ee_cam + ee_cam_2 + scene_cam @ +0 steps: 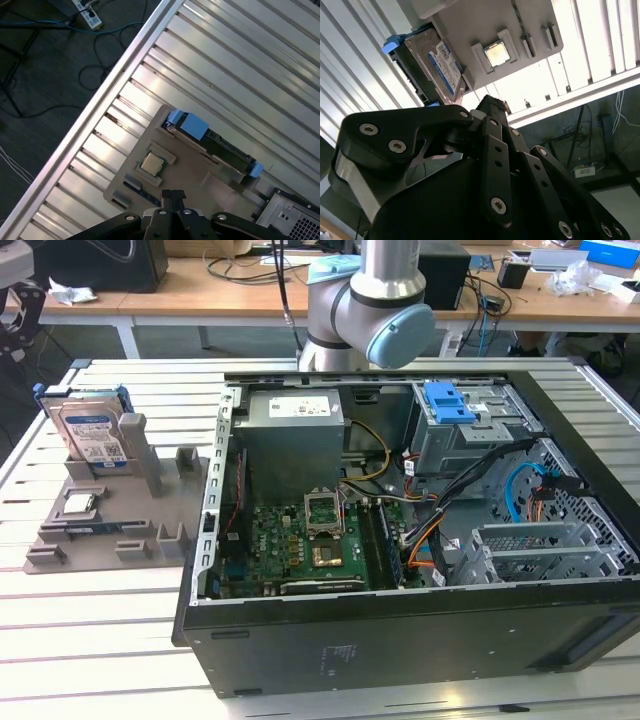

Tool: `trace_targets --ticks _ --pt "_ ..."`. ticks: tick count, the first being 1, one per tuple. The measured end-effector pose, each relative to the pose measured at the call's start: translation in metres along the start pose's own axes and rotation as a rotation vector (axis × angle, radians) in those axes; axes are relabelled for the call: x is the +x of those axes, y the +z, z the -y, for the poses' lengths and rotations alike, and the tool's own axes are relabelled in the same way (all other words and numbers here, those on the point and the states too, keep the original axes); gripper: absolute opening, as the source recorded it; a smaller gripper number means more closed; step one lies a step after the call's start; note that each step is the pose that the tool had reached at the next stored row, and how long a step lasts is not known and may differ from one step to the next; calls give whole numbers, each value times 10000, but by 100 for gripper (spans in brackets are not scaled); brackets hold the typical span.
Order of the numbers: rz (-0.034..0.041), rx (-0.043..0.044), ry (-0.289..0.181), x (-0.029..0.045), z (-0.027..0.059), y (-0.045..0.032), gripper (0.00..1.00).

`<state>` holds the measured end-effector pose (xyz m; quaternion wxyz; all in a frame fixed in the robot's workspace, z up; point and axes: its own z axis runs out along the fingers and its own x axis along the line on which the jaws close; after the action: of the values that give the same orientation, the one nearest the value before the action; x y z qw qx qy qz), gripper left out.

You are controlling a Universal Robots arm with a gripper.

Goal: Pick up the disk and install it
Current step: 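Pick up the disk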

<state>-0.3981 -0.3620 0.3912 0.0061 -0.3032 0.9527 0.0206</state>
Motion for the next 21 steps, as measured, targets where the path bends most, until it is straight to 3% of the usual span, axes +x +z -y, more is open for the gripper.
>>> trace_targets --ticks 11,21 --pt "-47 -31 -1302 0 0 0 11" --pt "-99 -66 -2762 0 0 0 11"
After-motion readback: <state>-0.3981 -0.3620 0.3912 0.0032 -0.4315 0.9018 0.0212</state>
